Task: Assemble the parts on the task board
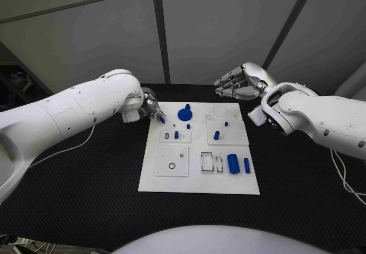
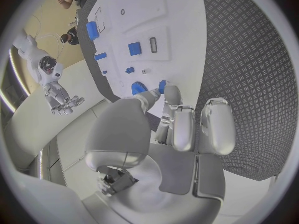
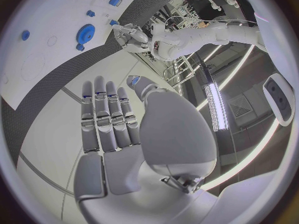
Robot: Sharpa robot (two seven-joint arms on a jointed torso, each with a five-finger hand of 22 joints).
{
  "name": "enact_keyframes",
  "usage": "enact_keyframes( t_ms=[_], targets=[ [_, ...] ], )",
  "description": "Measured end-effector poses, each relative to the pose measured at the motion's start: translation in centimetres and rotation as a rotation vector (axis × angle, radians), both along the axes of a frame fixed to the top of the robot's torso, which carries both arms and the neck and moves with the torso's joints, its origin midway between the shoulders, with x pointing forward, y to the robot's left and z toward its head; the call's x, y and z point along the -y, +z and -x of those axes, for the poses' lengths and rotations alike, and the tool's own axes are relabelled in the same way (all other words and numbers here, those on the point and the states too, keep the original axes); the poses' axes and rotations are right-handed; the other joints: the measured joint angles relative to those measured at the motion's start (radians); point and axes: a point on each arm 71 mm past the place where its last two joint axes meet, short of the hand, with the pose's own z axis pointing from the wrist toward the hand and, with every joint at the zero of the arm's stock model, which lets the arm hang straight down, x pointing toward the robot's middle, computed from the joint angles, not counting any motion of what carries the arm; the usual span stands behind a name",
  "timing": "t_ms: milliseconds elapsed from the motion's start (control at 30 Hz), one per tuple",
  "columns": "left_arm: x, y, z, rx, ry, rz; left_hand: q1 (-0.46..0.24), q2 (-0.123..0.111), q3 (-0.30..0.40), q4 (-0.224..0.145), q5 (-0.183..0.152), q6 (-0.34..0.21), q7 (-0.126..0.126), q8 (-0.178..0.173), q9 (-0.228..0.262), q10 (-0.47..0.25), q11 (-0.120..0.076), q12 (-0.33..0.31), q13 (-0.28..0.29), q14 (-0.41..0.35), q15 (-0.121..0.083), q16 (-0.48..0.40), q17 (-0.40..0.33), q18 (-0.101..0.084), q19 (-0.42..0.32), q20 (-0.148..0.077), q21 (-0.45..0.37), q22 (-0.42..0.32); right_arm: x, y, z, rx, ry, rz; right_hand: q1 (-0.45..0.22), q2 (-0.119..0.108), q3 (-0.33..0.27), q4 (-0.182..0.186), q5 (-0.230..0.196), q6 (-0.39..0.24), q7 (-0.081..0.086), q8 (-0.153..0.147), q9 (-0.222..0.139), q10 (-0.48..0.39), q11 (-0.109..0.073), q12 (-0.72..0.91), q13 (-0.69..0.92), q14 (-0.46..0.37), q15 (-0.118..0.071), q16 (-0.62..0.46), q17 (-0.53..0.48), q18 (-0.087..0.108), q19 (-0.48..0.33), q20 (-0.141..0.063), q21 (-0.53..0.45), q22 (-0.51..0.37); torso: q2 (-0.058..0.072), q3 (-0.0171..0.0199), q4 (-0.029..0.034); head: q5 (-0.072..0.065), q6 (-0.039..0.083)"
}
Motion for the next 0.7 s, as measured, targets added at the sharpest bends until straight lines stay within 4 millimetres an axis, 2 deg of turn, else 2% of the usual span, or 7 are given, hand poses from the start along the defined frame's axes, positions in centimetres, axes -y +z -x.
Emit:
enact_keyframes(
  t_ms=[67, 400, 467, 567, 700],
  targets=[
    [-0.3, 0.2, 0.3, 0.004, 0.002, 0.012, -0.010, -0.010, 0.023, -0.015, 0.004, 0.000, 0.000, 0.007, 0.004, 0.003, 0.003, 0.000, 0.003, 0.000, 0.000, 0.000, 0.000, 0.000, 0.000, 0.000, 0.000, 0.000, 0.1, 0.0, 0.0, 0.000, -0.001, 0.000, 0.000, 0.000, 0.000, 0.000, 0.000, 0.000, 0.000, 0.000, 0.000, 0.000, 0.000, 0.000, 0.000, 0.000, 0.000, 0.000, 0.000, 0.000, 0.000, 0.000, 0.000, 0.000, 0.000, 0.0000, 0.0007, 0.000, -0.001],
    [-0.1, 1.1, 1.9, 0.041, -0.014, 0.058, -0.035, -0.035, 0.053, -0.022, 0.024, -0.003, -0.004, 0.030, 0.022, 0.011, 0.010, 0.012, 0.017, 0.000, 0.000, 0.004, 0.000, 0.000, 0.000, 0.000, 0.000, 0.000, 0.2, 0.0, 0.0, 0.000, -0.003, 0.001, -0.004, 0.004, 0.000, 0.000, 0.000, 0.000, 0.000, 0.000, 0.000, 0.000, 0.000, 0.000, 0.000, 0.000, 0.000, 0.000, 0.000, 0.000, 0.000, 0.000, 0.000, 0.000, 0.000, 0.0000, 0.0006, 0.007, -0.001],
    [0.1, 1.2, 2.1, 0.054, -0.020, 0.061, -0.040, -0.041, 0.068, -0.033, 0.030, 0.000, -0.008, 0.032, 0.023, 0.013, 0.012, 0.016, 0.021, 0.000, 0.000, 0.004, 0.000, 0.000, 0.000, 0.000, 0.000, 0.000, 0.2, 0.0, 0.0, 0.000, -0.003, 0.001, -0.004, 0.004, 0.000, 0.000, 0.000, 0.000, 0.000, 0.000, 0.000, 0.000, 0.000, 0.000, 0.000, 0.000, 0.000, 0.000, 0.000, 0.000, 0.000, 0.000, 0.000, 0.000, 0.000, 0.0000, -0.0003, 0.009, 0.000],
    [0.5, 1.5, 2.7, 0.080, -0.035, 0.062, -0.048, -0.057, 0.075, -0.028, 0.057, 0.004, -0.011, 0.042, 0.029, 0.024, 0.010, 0.019, 0.027, 0.002, -0.005, 0.004, 0.000, 0.000, -0.004, -0.004, 0.008, 0.000, 0.2, 0.0, 0.0, 0.000, -0.004, 0.002, -0.004, 0.004, 0.000, 0.000, 0.000, 0.000, 0.000, 0.000, 0.000, 0.000, 0.000, 0.000, 0.000, 0.000, 0.000, 0.000, 0.000, 0.000, 0.000, 0.000, 0.000, -0.001, 0.001, 0.0000, -0.0011, 0.010, 0.000],
    [0.8, 1.6, 3.4, 0.115, -0.055, 0.053, -0.051, -0.068, 0.088, -0.032, 0.075, 0.004, -0.011, 0.043, 0.035, 0.025, 0.011, 0.024, 0.031, 0.000, -0.007, 0.004, 0.000, 0.000, -0.004, -0.004, 0.012, 0.000, 0.3, 0.0, 0.0, 0.000, -0.005, 0.002, -0.004, 0.004, 0.000, 0.000, 0.000, 0.000, 0.000, 0.000, 0.000, 0.000, 0.000, 0.000, 0.000, 0.000, 0.000, 0.000, 0.000, 0.000, 0.000, 0.000, 0.000, -0.001, 0.001, 0.0000, -0.0014, 0.011, 0.000]
  ],
)
